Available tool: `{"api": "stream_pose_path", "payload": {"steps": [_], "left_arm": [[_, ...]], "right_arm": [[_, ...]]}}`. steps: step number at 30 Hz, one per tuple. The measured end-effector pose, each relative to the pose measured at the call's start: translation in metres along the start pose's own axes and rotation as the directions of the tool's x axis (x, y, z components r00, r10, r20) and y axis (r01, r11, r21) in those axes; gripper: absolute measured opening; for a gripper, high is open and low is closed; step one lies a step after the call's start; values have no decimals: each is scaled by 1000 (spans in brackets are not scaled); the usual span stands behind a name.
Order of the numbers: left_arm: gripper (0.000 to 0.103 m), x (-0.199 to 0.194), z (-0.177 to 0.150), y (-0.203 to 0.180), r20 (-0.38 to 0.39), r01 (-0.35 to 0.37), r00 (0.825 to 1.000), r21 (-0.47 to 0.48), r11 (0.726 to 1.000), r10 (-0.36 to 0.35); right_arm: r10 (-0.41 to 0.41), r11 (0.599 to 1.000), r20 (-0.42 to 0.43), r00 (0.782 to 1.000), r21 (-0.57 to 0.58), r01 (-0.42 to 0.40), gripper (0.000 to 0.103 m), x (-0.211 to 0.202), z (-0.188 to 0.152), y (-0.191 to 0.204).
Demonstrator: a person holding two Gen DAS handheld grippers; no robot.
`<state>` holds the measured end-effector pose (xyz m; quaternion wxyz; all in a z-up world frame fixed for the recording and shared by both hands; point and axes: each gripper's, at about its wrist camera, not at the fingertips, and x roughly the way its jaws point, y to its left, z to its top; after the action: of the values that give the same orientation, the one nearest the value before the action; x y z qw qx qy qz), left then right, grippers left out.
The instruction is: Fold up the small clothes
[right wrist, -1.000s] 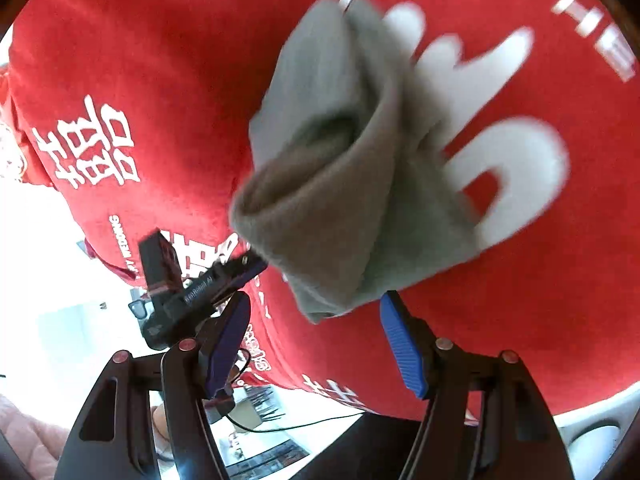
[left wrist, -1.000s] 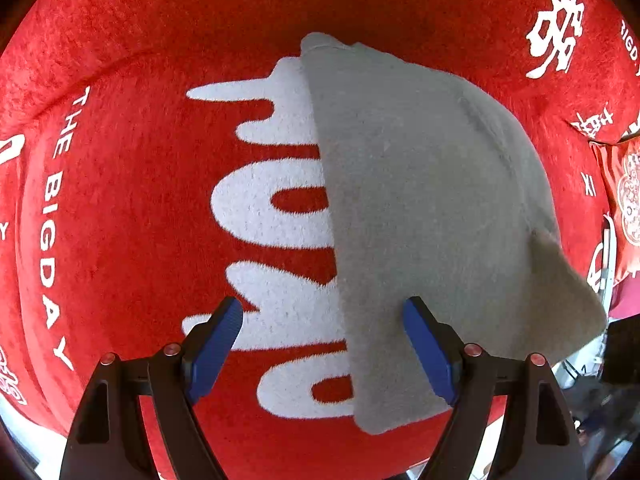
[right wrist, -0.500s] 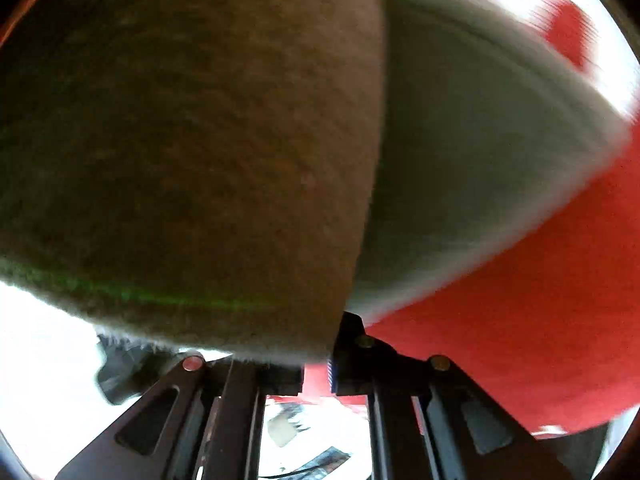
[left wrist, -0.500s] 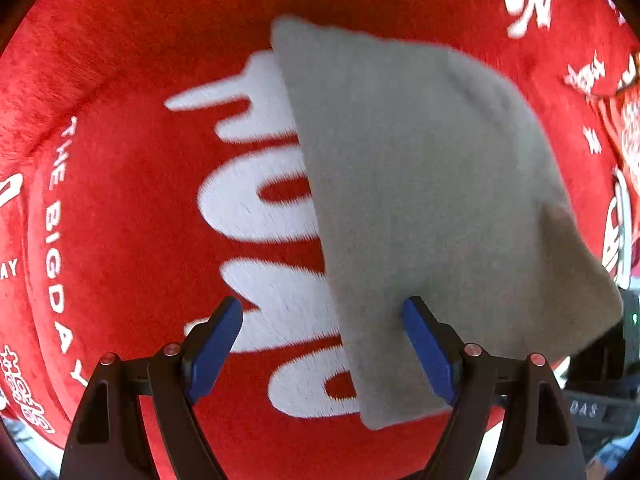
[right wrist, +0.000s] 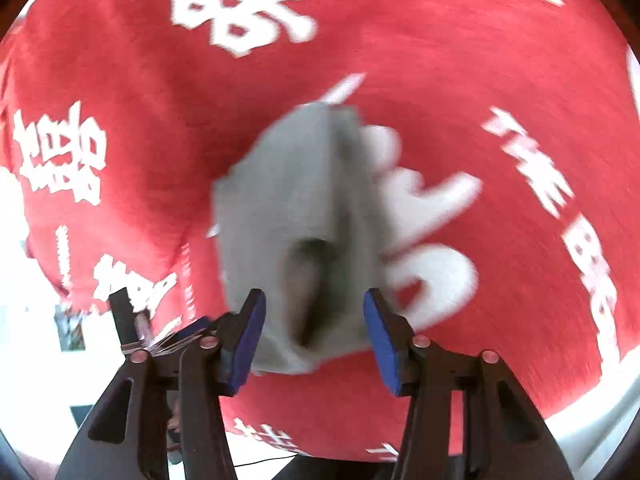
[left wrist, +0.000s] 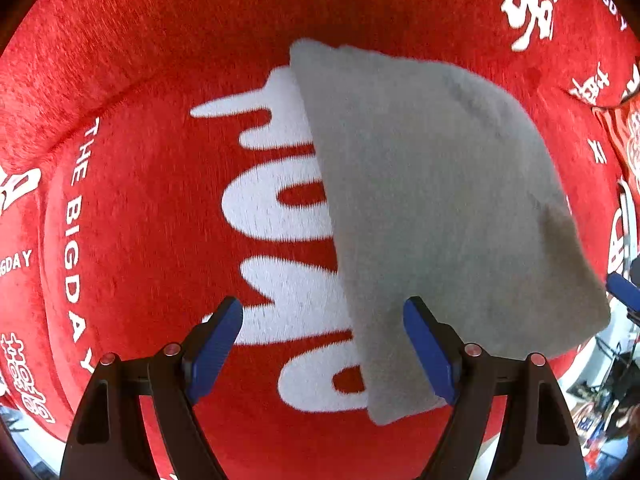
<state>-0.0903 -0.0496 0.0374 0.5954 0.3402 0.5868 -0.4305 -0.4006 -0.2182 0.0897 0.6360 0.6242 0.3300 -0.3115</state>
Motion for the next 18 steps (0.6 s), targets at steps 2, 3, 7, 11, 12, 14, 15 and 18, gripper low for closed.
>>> {"api": "stream_pose_path", "payload": {"steps": [2,3,7,11,12,14,15,18], "left_arm": [[83,-1,6,-2,8,-6,1000,0,1000,6],[83,-1,9,-3,11,-6,1000,0,1000,6],[83,6,9,-8,9,-20,1000,4,1000,20],[84,20,4,-7,-21,0,1000,-27,1000,-1],[84,21,3,-7,-27,1,1000,-30,1000,-1],[84,19,3,-9,-26,-9,1000,-20,1000,8],[84,18,4,-10,-21,-17,1000,-8,1000,16],[84,14,7,-16,-4,-39,999,17,999,39]], "right_arm": [[-71,994,-70,995,-88,64,40,29,6,25],[-111,986,-90,990,-133,98,19,41,6,31],[-154,982,-83,985,-127,142,8,54,-11,20],[-245,970,-124,962,-38,242,3,67,-35,-23],[-264,964,-153,952,-2,267,3,74,-39,-38],[-216,968,-179,960,86,234,0,73,-47,-59],[-182,972,-168,969,119,203,1,67,-49,-63],[-160,977,-80,984,128,169,6,42,-40,-58]]}}
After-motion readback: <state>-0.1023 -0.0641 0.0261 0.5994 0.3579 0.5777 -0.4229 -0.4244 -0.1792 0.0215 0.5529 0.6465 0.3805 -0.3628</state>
